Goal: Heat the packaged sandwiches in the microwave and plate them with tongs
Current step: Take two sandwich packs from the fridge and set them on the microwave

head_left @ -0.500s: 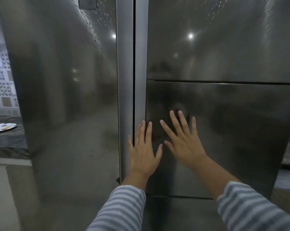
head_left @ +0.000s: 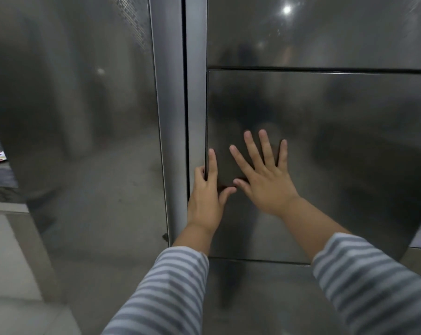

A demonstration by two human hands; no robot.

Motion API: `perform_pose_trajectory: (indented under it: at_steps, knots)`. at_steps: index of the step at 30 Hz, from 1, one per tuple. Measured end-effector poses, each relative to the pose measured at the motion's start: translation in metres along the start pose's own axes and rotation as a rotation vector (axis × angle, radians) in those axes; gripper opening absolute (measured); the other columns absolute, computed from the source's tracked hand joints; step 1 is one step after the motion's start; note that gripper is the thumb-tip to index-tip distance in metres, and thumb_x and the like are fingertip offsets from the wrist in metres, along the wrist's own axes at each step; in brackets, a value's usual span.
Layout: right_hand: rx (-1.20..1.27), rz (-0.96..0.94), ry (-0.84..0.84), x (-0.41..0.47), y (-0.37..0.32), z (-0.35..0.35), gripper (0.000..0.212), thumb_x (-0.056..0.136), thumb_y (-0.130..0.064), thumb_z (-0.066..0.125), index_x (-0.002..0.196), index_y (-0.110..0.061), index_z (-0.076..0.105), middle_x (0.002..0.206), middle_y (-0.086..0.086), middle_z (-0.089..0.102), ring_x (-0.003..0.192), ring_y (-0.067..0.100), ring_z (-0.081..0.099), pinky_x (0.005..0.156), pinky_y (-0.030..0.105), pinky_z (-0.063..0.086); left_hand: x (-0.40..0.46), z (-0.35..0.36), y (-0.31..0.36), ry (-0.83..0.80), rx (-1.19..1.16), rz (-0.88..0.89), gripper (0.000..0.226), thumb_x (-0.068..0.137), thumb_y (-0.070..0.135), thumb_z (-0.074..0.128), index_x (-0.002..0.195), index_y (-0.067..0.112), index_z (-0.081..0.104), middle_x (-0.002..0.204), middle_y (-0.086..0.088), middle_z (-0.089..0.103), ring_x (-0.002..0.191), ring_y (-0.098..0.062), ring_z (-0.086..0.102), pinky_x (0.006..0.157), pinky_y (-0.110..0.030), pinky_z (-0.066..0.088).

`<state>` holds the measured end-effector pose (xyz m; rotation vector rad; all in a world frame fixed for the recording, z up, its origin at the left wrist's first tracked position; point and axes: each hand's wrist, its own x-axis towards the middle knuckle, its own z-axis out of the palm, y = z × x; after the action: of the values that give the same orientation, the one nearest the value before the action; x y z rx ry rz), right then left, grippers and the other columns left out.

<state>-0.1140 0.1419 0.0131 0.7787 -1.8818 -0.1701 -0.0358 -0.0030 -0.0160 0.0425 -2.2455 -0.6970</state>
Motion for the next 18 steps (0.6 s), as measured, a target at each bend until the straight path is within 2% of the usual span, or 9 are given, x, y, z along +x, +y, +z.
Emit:
perform_pose_trajectory:
  at_steps: [2, 5, 9, 12, 16, 18]
  knots:
    - [0.008, 0.005, -0.004, 0.000, 0.001, -0.001, 0.075, 0.089, -0.055, 0.032, 0.153, -0.027, 0.003, 0.157, 0.007, -0.022, 0.145, 0.033, -0.019, 0.112, 0.062, -0.008, 0.000, -0.003, 0.003, -0.019, -0.037, -0.024, 0.099, 0.088, 0.041, 0.063, 0.135, 0.045, -0.024, 0.126, -0.006, 0.036, 0.094, -0.023, 0.056, 0.067, -0.029, 0.041]
    - [0.007, 0.005, -0.023, -0.001, 0.002, -0.002, 0.077, 0.088, -0.057, 0.032, 0.153, -0.029, 0.001, 0.157, 0.006, -0.021, 0.145, 0.032, -0.017, 0.113, 0.061, -0.005, -0.001, -0.006, 0.006, -0.019, -0.063, -0.042, 0.104, 0.086, 0.037, 0.065, 0.133, 0.050, -0.026, 0.127, -0.006, 0.038, 0.098, -0.023, 0.057, 0.074, -0.033, 0.048]
    - [0.016, -0.004, -0.020, -0.006, 0.002, -0.008, 0.078, 0.088, -0.058, 0.029, 0.152, -0.030, -0.006, 0.157, 0.006, -0.024, 0.145, 0.032, -0.019, 0.112, 0.062, -0.005, -0.009, -0.010, 0.012, -0.008, 0.005, -0.060, 0.102, 0.086, 0.039, 0.065, 0.135, 0.045, -0.025, 0.124, -0.006, 0.039, 0.095, -0.021, 0.055, 0.071, -0.026, 0.039]
    - [0.033, -0.014, -0.032, -0.013, 0.002, -0.024, 0.079, 0.088, -0.058, 0.030, 0.152, -0.030, -0.007, 0.157, 0.005, -0.025, 0.145, 0.032, -0.019, 0.112, 0.064, -0.002, -0.024, -0.020, 0.019, -0.014, -0.009, -0.032, 0.107, 0.084, 0.039, 0.067, 0.135, 0.047, -0.026, 0.121, -0.005, 0.039, 0.091, -0.020, 0.055, 0.070, -0.027, 0.041]
    - [0.027, 0.017, -0.071, -0.025, -0.003, -0.055, 0.078, 0.089, -0.056, 0.034, 0.153, -0.029, -0.003, 0.161, 0.009, -0.003, 0.147, 0.033, -0.010, 0.111, 0.066, 0.004, -0.048, -0.041, 0.028, -0.074, -0.030, 0.029, 0.117, 0.080, 0.034, 0.073, 0.134, 0.050, -0.029, 0.119, -0.003, 0.038, 0.091, -0.020, 0.054, 0.077, -0.033, 0.049]
    - [0.019, 0.044, -0.100, -0.035, -0.005, -0.077, 0.078, 0.089, -0.054, 0.036, 0.153, -0.028, -0.001, 0.160, 0.010, 0.001, 0.147, 0.033, -0.009, 0.109, 0.068, 0.010, -0.063, -0.052, 0.038, -0.111, -0.030, 0.053, 0.120, 0.080, 0.030, 0.074, 0.131, 0.052, -0.032, 0.121, -0.002, 0.036, 0.091, -0.019, 0.056, 0.080, -0.035, 0.050]
